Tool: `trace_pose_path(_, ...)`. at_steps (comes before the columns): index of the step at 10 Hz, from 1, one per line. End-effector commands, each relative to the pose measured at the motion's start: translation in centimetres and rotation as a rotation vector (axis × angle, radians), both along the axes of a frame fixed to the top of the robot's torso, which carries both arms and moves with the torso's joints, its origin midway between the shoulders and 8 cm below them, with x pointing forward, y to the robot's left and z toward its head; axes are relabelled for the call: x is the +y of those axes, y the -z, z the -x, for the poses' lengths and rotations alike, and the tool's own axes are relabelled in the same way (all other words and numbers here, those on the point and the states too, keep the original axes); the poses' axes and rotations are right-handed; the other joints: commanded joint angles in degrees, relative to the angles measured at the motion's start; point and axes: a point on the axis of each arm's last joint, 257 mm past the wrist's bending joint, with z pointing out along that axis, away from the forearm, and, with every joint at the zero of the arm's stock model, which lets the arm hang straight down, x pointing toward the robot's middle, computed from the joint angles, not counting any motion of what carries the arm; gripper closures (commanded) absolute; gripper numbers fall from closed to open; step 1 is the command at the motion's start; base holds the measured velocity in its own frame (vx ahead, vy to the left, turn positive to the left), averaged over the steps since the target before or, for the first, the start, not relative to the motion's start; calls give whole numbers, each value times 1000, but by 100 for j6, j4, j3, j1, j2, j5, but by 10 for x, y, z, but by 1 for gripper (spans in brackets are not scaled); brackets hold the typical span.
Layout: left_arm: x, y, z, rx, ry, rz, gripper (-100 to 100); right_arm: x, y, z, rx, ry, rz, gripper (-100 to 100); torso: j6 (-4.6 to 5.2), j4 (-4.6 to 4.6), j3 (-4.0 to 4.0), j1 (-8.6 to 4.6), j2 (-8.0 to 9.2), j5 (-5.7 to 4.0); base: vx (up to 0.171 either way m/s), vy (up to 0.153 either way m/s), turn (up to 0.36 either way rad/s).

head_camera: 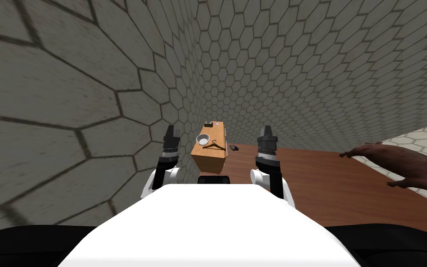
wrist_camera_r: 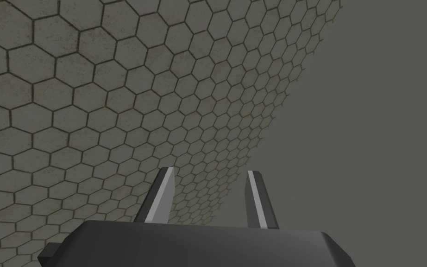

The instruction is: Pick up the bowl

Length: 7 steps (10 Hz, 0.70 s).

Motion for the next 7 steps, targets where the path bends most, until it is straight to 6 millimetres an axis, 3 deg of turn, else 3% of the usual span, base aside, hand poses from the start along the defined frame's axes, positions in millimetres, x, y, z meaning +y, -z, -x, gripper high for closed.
trace_pose_path(1, -7, 12, -16, 48, 28, -9, -100, 0, 0, 0, 0, 0, 0, 0, 0, 0, 0, 0, 0, 0, -32, -33, 25)
trace_pose_path(5, -23, 54, -59, 195, 96, -49, -100, 0, 0, 0, 0, 0, 0, 0, 0, 3, 9, -1, 15, 0, -57, -30, 23)
trace_pose_path(7, -26, 67, -71, 239, 110, -65, -100, 0, 0, 0, 0, 0, 0, 0, 0, 3, 7, -1, 11, 0, -39, -26, 7)
